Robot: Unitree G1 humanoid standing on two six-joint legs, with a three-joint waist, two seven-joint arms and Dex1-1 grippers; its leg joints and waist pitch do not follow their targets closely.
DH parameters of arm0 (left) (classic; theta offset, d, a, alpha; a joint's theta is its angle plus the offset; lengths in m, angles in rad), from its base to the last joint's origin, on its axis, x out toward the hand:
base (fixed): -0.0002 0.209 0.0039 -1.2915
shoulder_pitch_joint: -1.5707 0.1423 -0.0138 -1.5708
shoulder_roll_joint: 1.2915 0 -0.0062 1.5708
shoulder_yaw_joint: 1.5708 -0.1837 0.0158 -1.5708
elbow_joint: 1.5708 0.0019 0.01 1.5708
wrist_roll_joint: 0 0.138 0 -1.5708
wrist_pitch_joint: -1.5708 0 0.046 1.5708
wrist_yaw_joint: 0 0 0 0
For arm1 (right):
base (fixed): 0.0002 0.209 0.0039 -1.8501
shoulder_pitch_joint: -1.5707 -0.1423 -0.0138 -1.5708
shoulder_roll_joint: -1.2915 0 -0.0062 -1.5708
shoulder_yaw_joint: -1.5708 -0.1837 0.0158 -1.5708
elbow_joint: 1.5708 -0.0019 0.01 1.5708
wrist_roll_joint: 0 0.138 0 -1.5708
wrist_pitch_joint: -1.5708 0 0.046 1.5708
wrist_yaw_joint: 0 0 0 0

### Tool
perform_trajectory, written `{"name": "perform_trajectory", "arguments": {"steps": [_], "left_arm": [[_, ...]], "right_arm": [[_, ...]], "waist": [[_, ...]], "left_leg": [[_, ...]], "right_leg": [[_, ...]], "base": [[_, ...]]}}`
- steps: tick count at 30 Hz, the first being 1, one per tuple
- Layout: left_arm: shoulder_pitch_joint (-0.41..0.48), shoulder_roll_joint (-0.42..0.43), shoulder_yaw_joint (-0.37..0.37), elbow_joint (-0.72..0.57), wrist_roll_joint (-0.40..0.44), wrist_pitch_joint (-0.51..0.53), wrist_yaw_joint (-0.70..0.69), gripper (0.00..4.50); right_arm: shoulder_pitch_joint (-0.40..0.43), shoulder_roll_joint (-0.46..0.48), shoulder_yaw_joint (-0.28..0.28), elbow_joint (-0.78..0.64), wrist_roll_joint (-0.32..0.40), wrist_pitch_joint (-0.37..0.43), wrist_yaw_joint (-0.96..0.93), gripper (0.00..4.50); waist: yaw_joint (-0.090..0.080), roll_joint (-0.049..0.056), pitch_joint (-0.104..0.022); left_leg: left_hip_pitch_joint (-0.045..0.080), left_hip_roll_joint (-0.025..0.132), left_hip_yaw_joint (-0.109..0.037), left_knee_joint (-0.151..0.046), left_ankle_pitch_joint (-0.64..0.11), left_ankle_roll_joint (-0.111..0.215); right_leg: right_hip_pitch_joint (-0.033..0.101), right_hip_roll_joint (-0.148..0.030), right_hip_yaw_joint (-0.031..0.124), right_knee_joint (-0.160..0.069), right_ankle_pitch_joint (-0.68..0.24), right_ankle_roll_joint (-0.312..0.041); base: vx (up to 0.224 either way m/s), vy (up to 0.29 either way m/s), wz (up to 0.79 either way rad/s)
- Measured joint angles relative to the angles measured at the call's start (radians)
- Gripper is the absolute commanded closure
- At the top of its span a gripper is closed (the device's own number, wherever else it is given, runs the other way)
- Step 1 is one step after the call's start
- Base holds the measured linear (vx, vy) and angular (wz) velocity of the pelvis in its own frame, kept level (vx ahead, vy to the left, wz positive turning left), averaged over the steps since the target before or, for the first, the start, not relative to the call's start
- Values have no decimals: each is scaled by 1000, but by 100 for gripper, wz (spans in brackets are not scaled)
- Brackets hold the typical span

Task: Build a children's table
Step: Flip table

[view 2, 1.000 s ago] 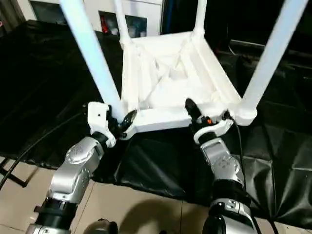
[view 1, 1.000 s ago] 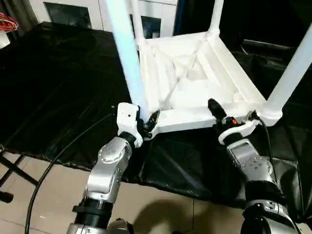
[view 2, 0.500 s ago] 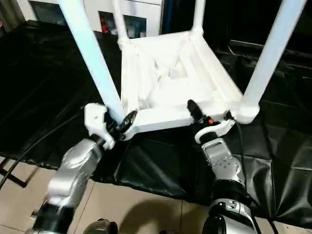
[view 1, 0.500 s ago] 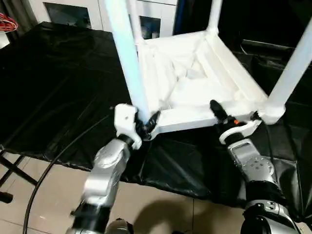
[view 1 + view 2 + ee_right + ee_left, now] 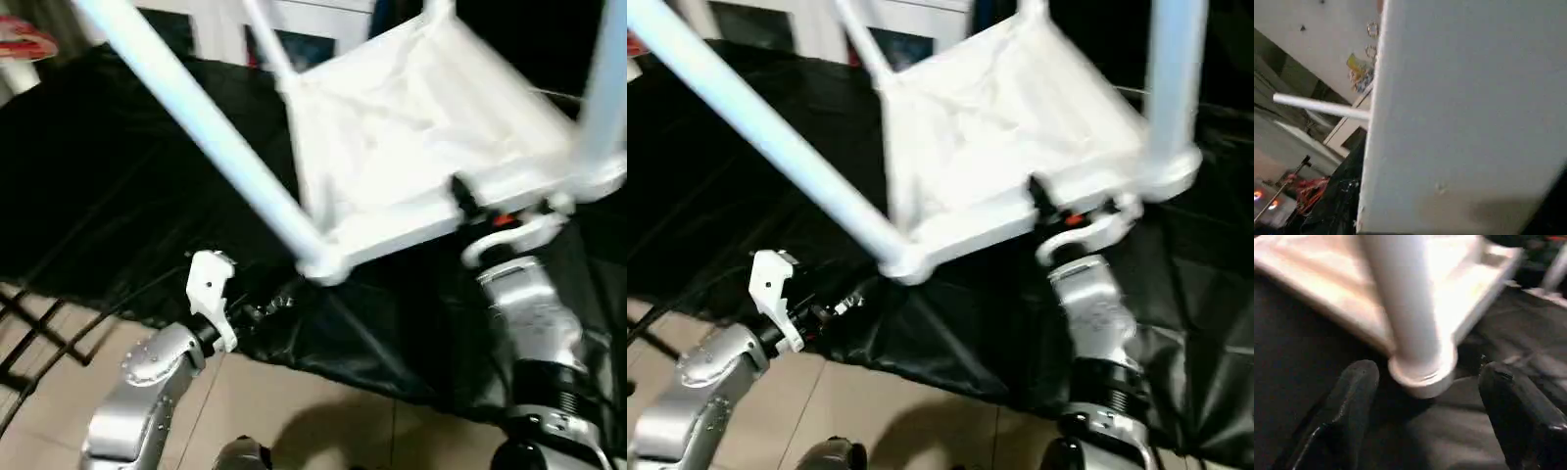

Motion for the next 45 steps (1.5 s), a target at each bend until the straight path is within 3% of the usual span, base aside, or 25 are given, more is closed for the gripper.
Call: {"name": "perform_trajectory", "arguments": {"steps": [5,15,21,25,29,35,36,37,40,42,45], "left_arm": [[-36,-13,-22,-30,3,25,8,80],[-135,-19,-93,-76,30,59,10,80],[-247,9,-101,-84,87,78,42,80],[-337,28,-95,-90,123,85,54,80],[-394,61,-73,-107,167,69,64,80],[-494,159,-83,-103,284,-47,49,80],[-513,171,-88,-110,298,-80,36,80],[-528,177,-91,-116,306,-99,28,80],[-560,197,-97,-124,364,-173,35,80],[-578,220,-97,-115,419,-234,71,80],[-622,252,-79,-91,495,-310,140,80]], "right_arm": [[43,-49,36,-103,-100,-35,-31,249],[43,-98,94,-244,-292,-71,-198,249],[37,-166,243,-321,-509,-82,-237,250],[3,-164,313,-305,-580,-81,-251,255],[-18,-160,338,-279,-612,-81,-285,256],[-50,-105,377,-234,-666,-93,-314,256],[-59,-101,382,-215,-670,-95,-314,201],[-66,-100,384,-202,-673,-100,-314,187],[-72,-94,397,-158,-676,-105,-312,178],[-71,-86,400,-127,-678,-105,-312,146],[-71,-80,407,-100,-685,-111,-302,146]], "waist": [[2,2,-1],[-6,3,-2],[-20,4,-5],[-30,-4,-5],[-30,-8,-6],[-31,-18,-12],[-33,-21,-14],[-34,-22,-15],[-35,-26,-18],[-37,-26,-17],[-36,-26,-17]], "left_leg": [[0,0,0,-2,4,-4],[3,0,-1,-2,8,-6],[7,0,-1,-2,9,-7],[7,0,-2,-1,10,-7],[7,0,-1,-1,11,-5],[8,0,-1,-1,11,-6],[9,0,-1,-1,11,-6],[9,0,-1,-1,11,-6],[11,0,-2,-1,12,-7],[10,0,-2,-1,13,-8],[9,0,-2,-1,13,-9]], "right_leg": [[0,0,0,1,2,2],[2,0,0,0,6,8],[5,1,0,0,9,9],[5,1,0,0,12,8],[5,1,1,0,13,8],[6,1,1,0,15,7],[6,1,1,0,15,7],[7,1,1,0,16,7],[7,1,2,0,17,8],[6,1,1,0,19,8],[5,1,1,1,20,7]], "base": [[0,0,0],[0,0,0],[0,0,0],[0,0,0],[0,0,0],[0,0,0],[0,0,0],[0,0,0],[0,0,0],[0,0,0],[0,0,0]]}}
